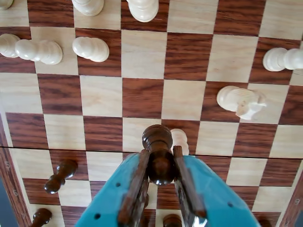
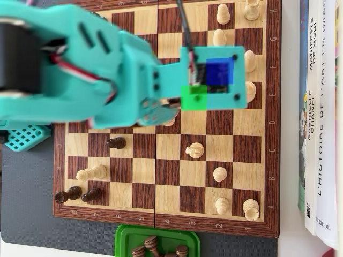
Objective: Play chess
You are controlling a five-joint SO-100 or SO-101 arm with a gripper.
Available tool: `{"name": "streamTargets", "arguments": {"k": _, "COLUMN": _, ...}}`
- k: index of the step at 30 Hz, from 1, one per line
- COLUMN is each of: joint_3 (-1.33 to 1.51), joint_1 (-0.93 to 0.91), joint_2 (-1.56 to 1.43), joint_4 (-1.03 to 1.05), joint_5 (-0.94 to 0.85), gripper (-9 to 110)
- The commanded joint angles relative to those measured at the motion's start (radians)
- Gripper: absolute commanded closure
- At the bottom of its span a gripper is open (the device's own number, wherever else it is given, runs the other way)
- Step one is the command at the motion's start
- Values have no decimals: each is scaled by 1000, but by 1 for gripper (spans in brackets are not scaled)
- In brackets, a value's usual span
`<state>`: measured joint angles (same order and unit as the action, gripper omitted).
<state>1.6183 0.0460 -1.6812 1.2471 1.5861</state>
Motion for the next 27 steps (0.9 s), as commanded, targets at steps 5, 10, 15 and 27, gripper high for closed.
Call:
{"name": "streamTargets", "arguments": {"k": 5, "joint_3": 75, "joint_1": -67, "joint_2": -247, "joint_4": 0, "joint_5": -5, "gripper": 94}}
{"name": "streamTargets", "arguments": {"k": 10, "joint_3": 129, "joint_1": -156, "joint_2": -373, "joint_4": 2, "joint_5": -5, "gripper": 94}}
{"name": "streamTargets", "arguments": {"k": 15, "joint_3": 178, "joint_1": -301, "joint_2": -433, "joint_4": 2, "joint_5": -74, "gripper": 94}}
{"name": "streamTargets", "arguments": {"k": 27, "joint_3": 215, "joint_1": -612, "joint_2": -331, "joint_4": -8, "joint_5": -295, "gripper": 94}}
